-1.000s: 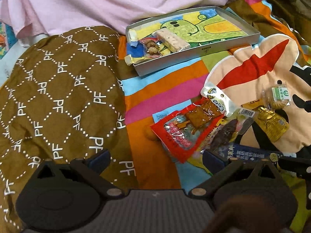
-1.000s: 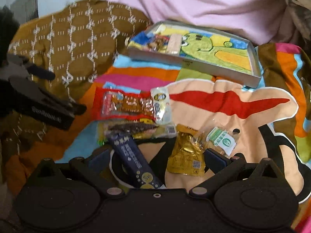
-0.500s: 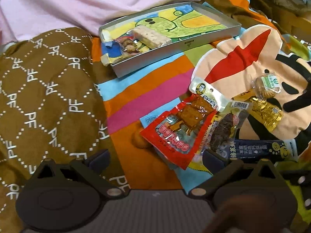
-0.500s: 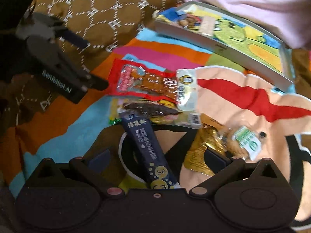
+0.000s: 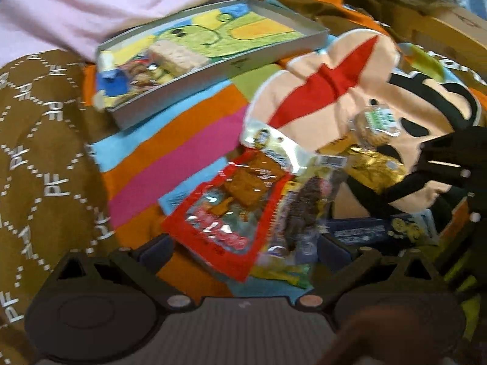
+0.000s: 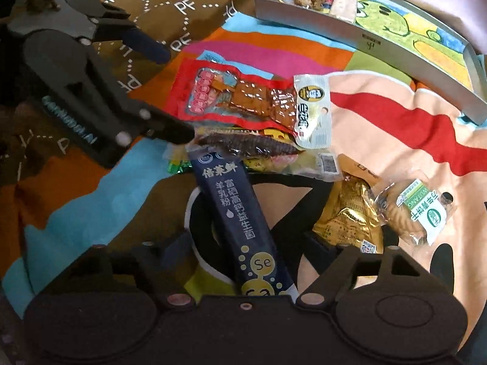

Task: Organize snacks
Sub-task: 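Grasp the blue milk-powder stick with the right tool, then grasp the clear pack of dark brown snack with the left tool while the right tool holds the blue stick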

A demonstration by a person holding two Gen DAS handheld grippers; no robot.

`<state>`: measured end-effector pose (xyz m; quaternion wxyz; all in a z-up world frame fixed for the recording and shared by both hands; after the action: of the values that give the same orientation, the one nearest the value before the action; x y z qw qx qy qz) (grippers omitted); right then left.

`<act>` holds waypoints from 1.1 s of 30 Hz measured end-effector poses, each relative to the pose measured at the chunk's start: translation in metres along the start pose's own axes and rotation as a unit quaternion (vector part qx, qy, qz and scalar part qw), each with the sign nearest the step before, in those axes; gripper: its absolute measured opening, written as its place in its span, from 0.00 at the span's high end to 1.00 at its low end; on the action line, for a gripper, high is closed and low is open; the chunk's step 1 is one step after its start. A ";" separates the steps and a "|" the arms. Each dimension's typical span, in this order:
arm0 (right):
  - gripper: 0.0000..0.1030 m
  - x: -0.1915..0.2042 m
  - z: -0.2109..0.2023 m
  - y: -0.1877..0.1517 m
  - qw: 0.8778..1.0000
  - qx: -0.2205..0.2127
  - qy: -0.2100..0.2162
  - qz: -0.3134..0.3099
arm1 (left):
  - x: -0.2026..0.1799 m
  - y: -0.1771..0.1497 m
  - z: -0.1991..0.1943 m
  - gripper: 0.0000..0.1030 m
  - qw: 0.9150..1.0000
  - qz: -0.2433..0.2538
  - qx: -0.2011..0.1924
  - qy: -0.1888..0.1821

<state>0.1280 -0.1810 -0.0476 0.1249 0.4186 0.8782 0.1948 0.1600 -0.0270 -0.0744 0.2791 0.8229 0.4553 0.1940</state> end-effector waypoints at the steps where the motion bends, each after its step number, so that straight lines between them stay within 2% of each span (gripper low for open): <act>1: 0.25 0.000 0.000 0.000 1.000 0.000 0.003 0.001 | -0.002 0.000 0.001 0.00 1.000 0.001 -0.001 -0.007; 6: 0.43 0.000 0.000 -0.002 1.000 0.002 0.002 0.001 | -0.007 0.002 0.001 0.01 0.999 0.004 -0.007 -0.038; 8: 0.58 -0.001 -0.002 -0.002 1.000 0.000 -0.006 0.004 | -0.008 0.002 0.001 0.01 0.999 0.003 -0.011 -0.046; 12: 0.67 -0.004 -0.005 -0.002 0.999 -0.002 -0.033 0.010 | -0.009 0.003 0.001 0.04 0.998 0.003 -0.016 -0.055; 14: 0.68 -0.009 -0.006 -0.002 0.998 -0.004 -0.055 0.019 | -0.008 0.003 0.002 0.06 0.998 0.001 -0.017 -0.060; 18: 0.69 -0.021 -0.008 -0.001 0.997 -0.008 -0.056 0.052 | -0.010 0.006 0.006 0.10 0.997 -0.001 -0.021 -0.074; 28: 0.70 -0.019 -0.009 -0.002 0.996 0.003 -0.082 0.034 | -0.015 0.026 0.029 0.18 0.991 -0.016 -0.035 -0.124; 33: 0.70 -0.018 -0.006 -0.003 0.996 0.008 -0.086 0.027 | -0.027 0.035 0.042 0.22 0.988 0.005 -0.035 -0.150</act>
<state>0.1348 -0.1977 -0.0425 0.1912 0.4579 0.8544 0.1543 0.1927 -0.0774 -0.0858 0.3722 0.8345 0.3971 0.0853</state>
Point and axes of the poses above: each gripper's, at about its wrist camera, not at the fingertips, and z roughly the way its jaws point, x to its left, y to its top, the point moved 3 cm from there along z, roughly the way its jaws point, and after that the axes turned 1 degree about -x, right-handed, at the moved point
